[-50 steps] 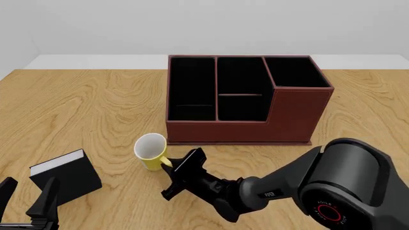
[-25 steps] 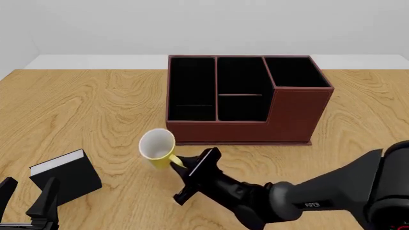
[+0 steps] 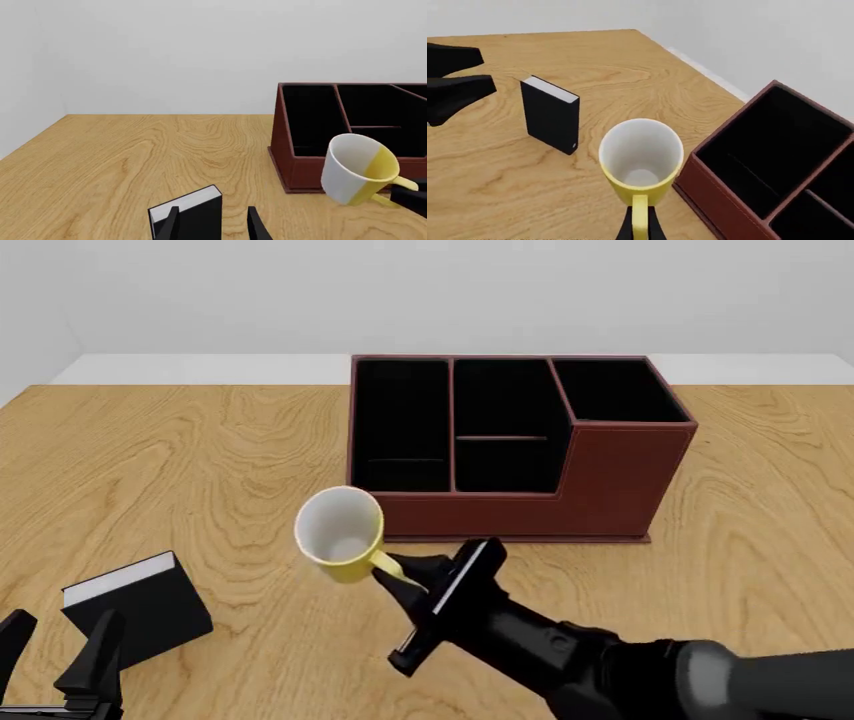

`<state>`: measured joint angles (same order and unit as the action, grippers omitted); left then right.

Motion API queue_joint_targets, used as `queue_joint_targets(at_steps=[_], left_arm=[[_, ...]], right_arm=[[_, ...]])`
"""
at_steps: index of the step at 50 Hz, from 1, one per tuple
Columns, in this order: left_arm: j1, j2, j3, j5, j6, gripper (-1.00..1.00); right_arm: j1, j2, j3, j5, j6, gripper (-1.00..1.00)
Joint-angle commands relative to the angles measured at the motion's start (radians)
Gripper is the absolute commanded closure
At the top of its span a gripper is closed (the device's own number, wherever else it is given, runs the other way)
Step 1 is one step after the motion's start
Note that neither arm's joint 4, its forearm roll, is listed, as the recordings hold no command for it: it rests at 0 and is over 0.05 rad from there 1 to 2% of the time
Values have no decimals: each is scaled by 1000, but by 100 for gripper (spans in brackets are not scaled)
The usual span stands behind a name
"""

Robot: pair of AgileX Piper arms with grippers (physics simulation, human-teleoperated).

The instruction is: Pick up the yellow and white mug and place it to the right of the caddy.

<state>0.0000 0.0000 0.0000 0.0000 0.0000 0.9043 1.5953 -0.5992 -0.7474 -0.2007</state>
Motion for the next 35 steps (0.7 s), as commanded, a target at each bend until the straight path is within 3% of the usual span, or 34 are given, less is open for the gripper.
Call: queue_joint_targets(at_steps=[1, 7, 17, 21, 24, 27, 29, 30, 32, 33, 35], left_arm=[[0, 0, 0, 0, 0, -100], [0, 0, 0, 0, 0, -100], [0, 0, 0, 0, 0, -100], [0, 0, 0, 0, 0, -100], [0, 0, 0, 0, 0, -100], [0, 0, 0, 0, 0, -100], [0, 0, 0, 0, 0, -100], [0, 0, 0, 0, 0, -100], [0, 0, 0, 0, 0, -100], [0, 0, 0, 0, 0, -100], [0, 0, 0, 0, 0, -100]], right_arm=[[-2, -138, 45, 52, -13, 100], [-32, -231, 98, 59, -32, 100], [-53, -389, 140, 139, -14, 100], [-65, -483, 166, 158, -55, 100], [-67, -495, 155, 188, -34, 100], [-77, -552, 170, 204, -61, 100], [-74, -554, 155, 234, -30, 100], [-70, -553, 125, 286, 40, 100], [-83, -596, 161, 251, -41, 100], [-83, -594, 149, 273, -15, 100], [-91, -614, 157, 276, -28, 100]])
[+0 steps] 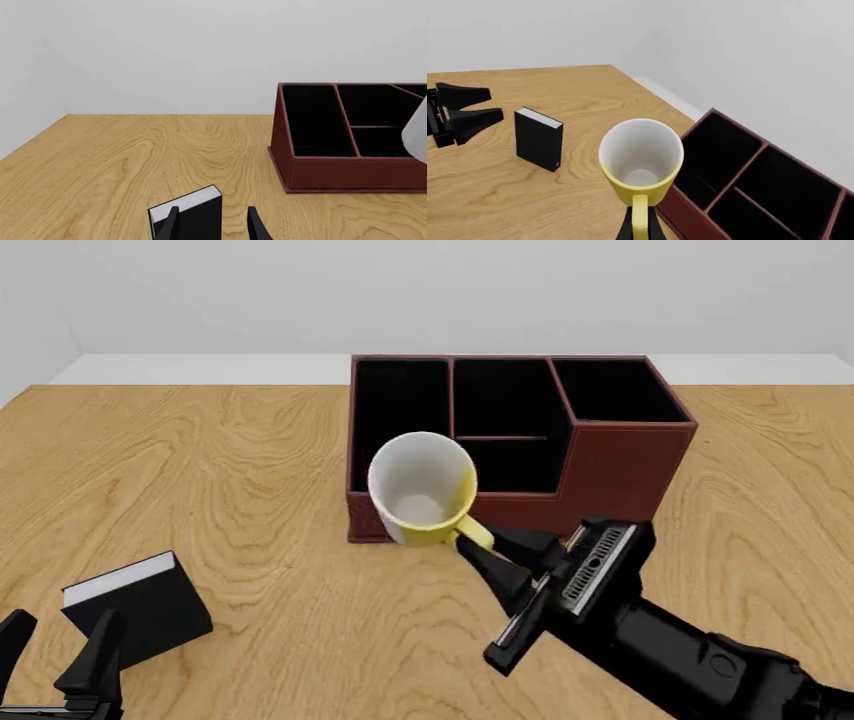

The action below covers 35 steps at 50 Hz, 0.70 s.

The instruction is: Pick up the yellow and white mug and place it to the right of the caddy.

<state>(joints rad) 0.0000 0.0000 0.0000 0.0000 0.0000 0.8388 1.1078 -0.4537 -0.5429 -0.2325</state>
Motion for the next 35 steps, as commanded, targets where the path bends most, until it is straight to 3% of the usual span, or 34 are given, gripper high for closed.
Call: queue_joint_targets(at_steps=[1, 21, 35], left_arm=[[0, 0, 0, 0, 0, -100], [0, 0, 0, 0, 0, -100], [0, 0, 0, 0, 0, -100]], right_arm=[[-31, -143, 19, 70, -4, 100], [-112, -350, 5, 231, -14, 100], [-169, -413, -13, 296, -26, 100]])
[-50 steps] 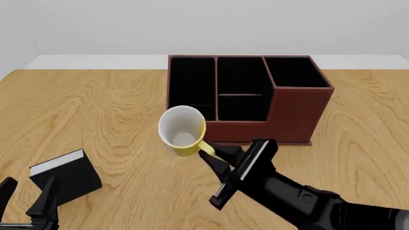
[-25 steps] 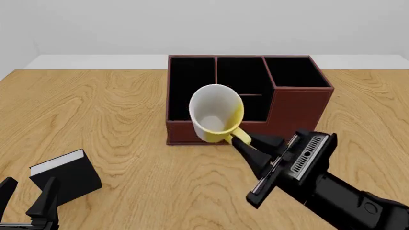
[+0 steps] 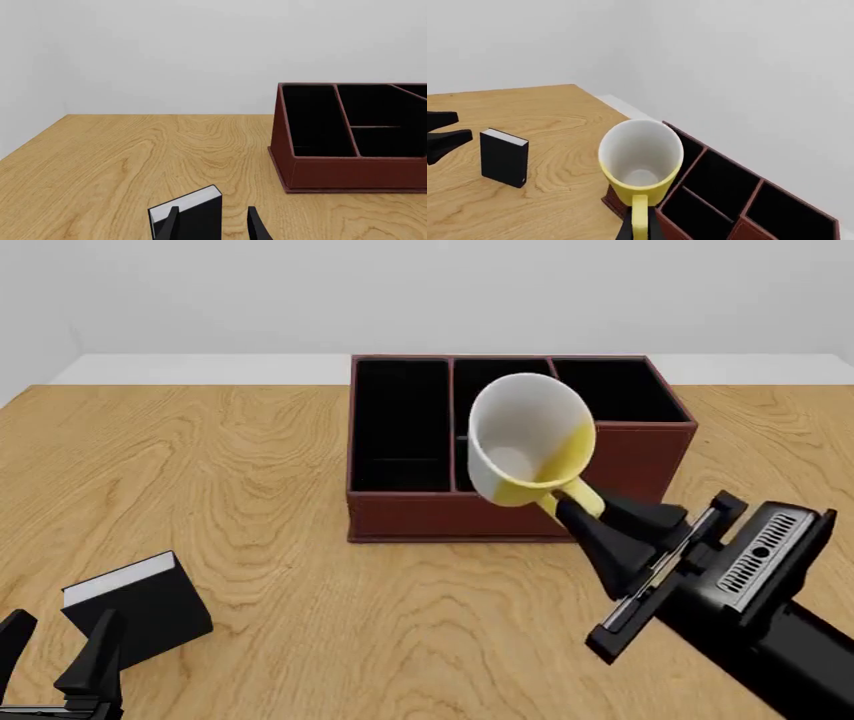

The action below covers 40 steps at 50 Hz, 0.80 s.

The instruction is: Pick up the yellow and white mug and place it to the right of the caddy.

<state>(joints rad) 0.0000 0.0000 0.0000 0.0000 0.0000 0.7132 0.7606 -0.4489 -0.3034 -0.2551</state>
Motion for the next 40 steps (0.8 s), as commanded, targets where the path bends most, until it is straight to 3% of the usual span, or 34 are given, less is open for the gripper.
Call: queue_joint_targets(at_steps=[1, 26, 40], left_arm=[[0, 0, 0, 0, 0, -100], [0, 0, 0, 0, 0, -100], [0, 0, 0, 0, 0, -100]], right_arm=[[-59, -81, -26, 74, 4, 100], [-204, -208, -60, 191, 1, 100], [-292, -207, -69, 203, 17, 100]])
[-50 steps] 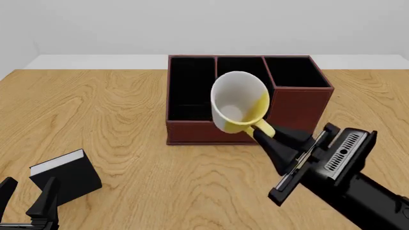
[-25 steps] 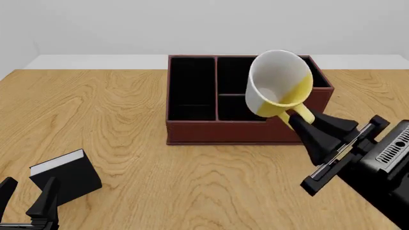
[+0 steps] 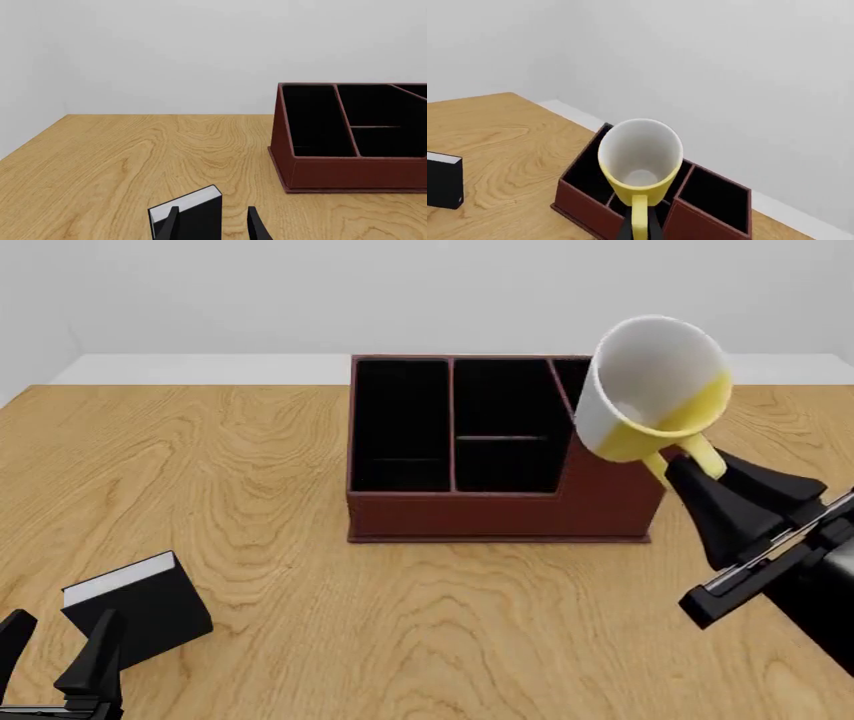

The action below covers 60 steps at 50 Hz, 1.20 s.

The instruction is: Pick up the yellow and white mug and place it to the right of the caddy.

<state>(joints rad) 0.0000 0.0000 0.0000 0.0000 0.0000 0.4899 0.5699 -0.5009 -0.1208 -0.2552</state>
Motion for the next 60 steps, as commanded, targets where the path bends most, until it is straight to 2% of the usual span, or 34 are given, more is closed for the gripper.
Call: queue_joint_targets(at_steps=[1, 6, 27, 51, 60], left_arm=[[0, 0, 0, 0, 0, -100], [0, 0, 0, 0, 0, -100], [0, 0, 0, 0, 0, -100], [0, 0, 0, 0, 0, -100], [0, 0, 0, 0, 0, -100]], right_arm=[[-68, -17, -17, 20, 17, 100], [-107, -18, -39, 39, 34, 100], [-226, -64, -62, 96, 40, 100], [-412, -49, -80, 101, 59, 100], [-457, -46, -59, 87, 63, 100]])
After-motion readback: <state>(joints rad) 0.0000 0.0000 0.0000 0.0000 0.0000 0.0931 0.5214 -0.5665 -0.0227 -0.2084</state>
